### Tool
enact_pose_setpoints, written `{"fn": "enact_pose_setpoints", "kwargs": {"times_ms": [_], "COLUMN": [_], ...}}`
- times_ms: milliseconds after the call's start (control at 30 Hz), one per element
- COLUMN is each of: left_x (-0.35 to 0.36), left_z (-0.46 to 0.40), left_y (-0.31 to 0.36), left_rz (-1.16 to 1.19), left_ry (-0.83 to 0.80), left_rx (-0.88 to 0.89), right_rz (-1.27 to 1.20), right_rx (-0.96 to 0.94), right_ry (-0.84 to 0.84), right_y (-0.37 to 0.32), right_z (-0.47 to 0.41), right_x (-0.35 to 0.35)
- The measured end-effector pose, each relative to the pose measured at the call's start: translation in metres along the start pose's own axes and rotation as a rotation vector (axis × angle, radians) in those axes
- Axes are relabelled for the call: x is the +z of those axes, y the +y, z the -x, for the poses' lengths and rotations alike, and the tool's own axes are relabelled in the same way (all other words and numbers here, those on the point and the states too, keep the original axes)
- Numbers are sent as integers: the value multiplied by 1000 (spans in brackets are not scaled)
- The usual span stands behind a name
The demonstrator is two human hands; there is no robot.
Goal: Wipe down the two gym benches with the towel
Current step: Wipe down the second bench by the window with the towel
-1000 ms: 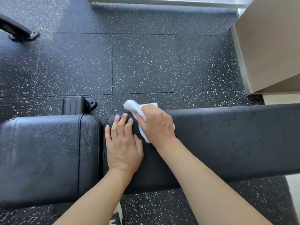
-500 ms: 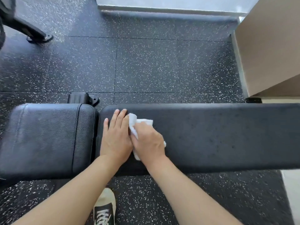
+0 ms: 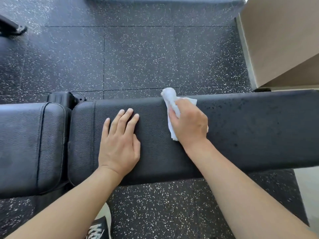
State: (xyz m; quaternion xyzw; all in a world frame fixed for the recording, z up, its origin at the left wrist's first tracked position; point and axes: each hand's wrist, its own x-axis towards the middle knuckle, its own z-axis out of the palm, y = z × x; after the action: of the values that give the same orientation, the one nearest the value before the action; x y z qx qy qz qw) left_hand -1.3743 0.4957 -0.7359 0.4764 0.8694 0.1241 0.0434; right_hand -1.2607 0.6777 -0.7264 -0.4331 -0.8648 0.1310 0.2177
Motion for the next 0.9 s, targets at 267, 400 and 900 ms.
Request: {"fn": "enact_pose_setpoints", "kwargs": {"times_ms": [267,400,900], "left_x": [2,2,2], "left_z": [1,1,0], "left_y": [1,1,0], "left_rz": [-2,-23,-30], "left_ry": [-7,-1,7], "left_rx": [-9,-10,-12], "right_rz": [-75,-83,8], "right_rx": [-184,-330,-79], "right_ry": [30,-80,-4], "right_y": [-41,5,-18], "right_z": [49,128,-44], "right_x": [15,-21,29]}}
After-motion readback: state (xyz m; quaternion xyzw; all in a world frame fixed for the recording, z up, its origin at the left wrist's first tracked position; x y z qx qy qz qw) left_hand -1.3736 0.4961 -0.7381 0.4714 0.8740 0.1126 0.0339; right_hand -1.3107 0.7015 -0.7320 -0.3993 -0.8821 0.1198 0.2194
